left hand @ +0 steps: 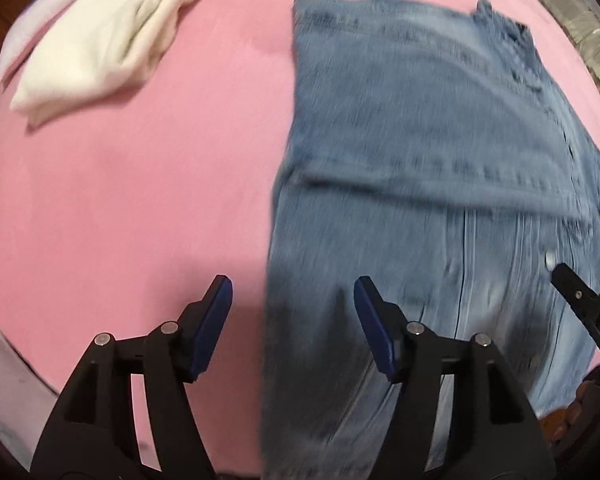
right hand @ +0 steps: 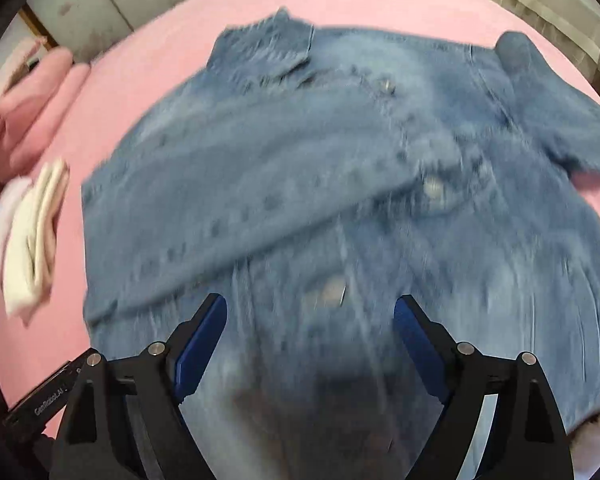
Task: Fold large clothes
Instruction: 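Open both tools and move them toward the other sleeve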
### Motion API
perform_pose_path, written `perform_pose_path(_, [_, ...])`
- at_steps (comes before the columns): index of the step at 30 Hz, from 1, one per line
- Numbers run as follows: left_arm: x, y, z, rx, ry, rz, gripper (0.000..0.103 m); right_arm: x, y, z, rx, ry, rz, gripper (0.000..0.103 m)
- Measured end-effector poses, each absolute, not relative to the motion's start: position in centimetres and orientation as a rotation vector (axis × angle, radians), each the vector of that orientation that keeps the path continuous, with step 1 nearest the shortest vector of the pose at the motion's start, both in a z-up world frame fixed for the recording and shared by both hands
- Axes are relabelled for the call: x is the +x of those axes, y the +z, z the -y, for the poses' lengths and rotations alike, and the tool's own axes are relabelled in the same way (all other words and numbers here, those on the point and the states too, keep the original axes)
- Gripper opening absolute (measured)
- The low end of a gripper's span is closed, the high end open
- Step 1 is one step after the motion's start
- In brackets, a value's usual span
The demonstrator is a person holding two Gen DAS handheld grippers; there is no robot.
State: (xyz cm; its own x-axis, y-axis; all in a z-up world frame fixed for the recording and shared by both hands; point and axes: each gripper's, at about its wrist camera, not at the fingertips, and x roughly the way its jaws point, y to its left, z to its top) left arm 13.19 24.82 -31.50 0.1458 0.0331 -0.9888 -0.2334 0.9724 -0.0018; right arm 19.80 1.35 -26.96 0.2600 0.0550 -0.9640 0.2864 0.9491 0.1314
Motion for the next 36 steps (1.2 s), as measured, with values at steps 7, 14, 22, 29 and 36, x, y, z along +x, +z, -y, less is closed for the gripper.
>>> perform_pose_path(7, [6.5,-31.9,-25.7,-0.242,0.204,-1.46,0.072,15.7,-25.8,-6.8,0.305,-0.052,-1.396,0.089])
perform_pose_path(14, [1.7,-34.6,-23.8,-0.312,0.177,-1.548,0.072,12.5,-28.9,-9.3,0.317,-0.058,-1.486,0.089])
perform_pose_path(22, [-2.9,-34.9,-20.6,-0.265,0.187,-1.594,0.077,7.4,-30.5,-7.8,0.349,-0.087,-1.566,0.089])
perform_pose_path(29, [-3.2,-33.0,-14.9,-0.137,0.153,-1.569,0.077,3.8,-30.8,-4.0,0.386,-0.119,-1.588,0.089])
perform_pose_path(36, [-1.8,-31.6,-5.7,-0.137,0.055,-1.622,0.077,2.3,-31.0,3.0,0.52,-0.143,-1.594,0.089])
